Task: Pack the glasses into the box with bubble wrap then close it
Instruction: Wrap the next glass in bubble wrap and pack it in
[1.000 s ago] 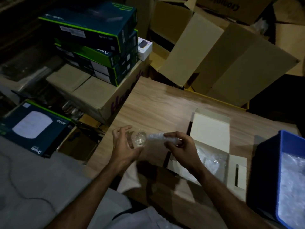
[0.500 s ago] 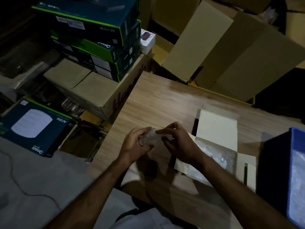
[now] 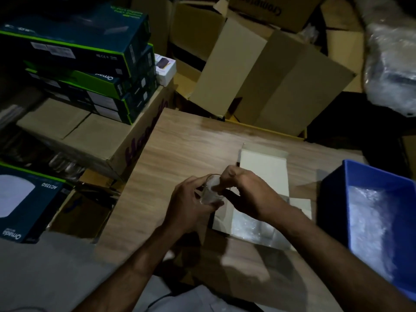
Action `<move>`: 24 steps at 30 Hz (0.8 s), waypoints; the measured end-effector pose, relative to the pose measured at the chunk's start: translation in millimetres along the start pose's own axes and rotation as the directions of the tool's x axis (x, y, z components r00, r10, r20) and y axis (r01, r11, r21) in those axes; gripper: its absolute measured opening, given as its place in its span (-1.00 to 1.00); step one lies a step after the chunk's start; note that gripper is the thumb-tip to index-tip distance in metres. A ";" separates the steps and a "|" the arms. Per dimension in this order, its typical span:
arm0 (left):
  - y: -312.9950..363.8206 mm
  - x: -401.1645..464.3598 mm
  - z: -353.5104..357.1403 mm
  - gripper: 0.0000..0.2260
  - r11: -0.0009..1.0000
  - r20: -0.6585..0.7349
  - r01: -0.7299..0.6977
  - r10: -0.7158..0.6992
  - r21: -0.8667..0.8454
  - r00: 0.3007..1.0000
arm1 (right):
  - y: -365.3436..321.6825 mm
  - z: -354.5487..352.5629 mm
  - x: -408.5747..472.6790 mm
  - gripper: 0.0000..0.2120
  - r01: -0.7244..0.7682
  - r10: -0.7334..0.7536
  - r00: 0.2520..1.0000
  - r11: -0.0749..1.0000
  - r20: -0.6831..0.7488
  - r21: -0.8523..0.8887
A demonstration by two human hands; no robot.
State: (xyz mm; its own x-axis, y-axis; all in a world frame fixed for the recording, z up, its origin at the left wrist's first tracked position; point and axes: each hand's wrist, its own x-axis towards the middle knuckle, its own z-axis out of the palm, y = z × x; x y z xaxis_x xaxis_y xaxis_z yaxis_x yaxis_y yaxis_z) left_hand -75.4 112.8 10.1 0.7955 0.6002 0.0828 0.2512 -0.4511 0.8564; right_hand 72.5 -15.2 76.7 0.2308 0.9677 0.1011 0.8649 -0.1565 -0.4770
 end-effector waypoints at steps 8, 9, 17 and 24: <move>27.7 8.8 52.5 -0.54 0.991 0.138 -0.113 0.122 -0.069 0.983 | 43.8 -24.8 -60.0 -0.69 -0.374 0.438 0.895 0.839 -0.083 0.395; 30.9 10.7 60.1 -0.57 0.988 0.159 -0.140 0.148 -0.058 0.976 | 50.3 -22.3 -68.0 -0.60 -0.446 0.530 0.847 0.752 -0.045 0.485; 16.6 18.8 108.8 -0.51 0.989 0.360 -0.115 0.140 -0.089 0.922 | 71.5 20.6 -108.2 -0.85 -0.558 0.659 0.752 0.620 0.020 0.552; 2.4 17.8 115.1 -0.34 0.996 0.489 0.003 0.044 -0.095 0.871 | 72.5 61.5 -124.7 -0.88 -0.578 0.726 0.680 0.618 -0.105 0.533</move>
State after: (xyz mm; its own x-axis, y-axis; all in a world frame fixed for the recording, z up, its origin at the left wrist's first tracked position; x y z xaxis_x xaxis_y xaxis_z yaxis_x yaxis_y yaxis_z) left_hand 2.8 46.4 -45.1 0.9738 0.1801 -0.1392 0.2000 -0.3850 0.9010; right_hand 78.9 -135.0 -24.2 0.8314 0.5236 -0.1863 0.1632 -0.5504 -0.8188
